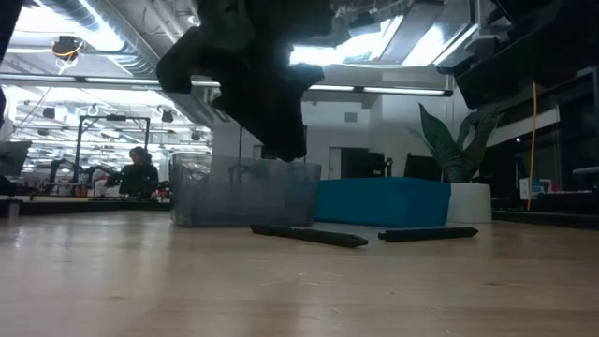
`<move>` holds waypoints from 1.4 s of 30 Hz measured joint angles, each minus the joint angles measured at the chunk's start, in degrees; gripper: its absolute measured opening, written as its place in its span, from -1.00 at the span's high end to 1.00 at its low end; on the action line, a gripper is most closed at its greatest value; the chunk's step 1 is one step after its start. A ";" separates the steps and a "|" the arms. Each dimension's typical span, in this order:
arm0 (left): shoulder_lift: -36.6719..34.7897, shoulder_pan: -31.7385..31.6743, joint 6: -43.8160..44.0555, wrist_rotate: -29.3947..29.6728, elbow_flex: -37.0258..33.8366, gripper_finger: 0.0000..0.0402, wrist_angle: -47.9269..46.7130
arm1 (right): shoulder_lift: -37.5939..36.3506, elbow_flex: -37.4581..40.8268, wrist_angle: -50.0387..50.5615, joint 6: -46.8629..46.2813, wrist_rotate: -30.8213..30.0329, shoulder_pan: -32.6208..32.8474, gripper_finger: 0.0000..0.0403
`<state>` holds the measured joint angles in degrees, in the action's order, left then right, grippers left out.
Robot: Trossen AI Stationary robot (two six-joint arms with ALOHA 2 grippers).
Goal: Sort pens & pencils
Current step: Put the black pen into the black bin
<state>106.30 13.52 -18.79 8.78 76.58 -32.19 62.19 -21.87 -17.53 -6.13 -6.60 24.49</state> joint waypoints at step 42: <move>8.40 -2.64 -8.92 -6.32 0.85 0.53 1.78 | 0.02 0.00 0.28 -0.93 1.26 0.15 0.28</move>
<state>114.71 10.87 -27.70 2.47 77.43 -30.41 62.22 -21.87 -17.24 -7.06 -5.34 24.64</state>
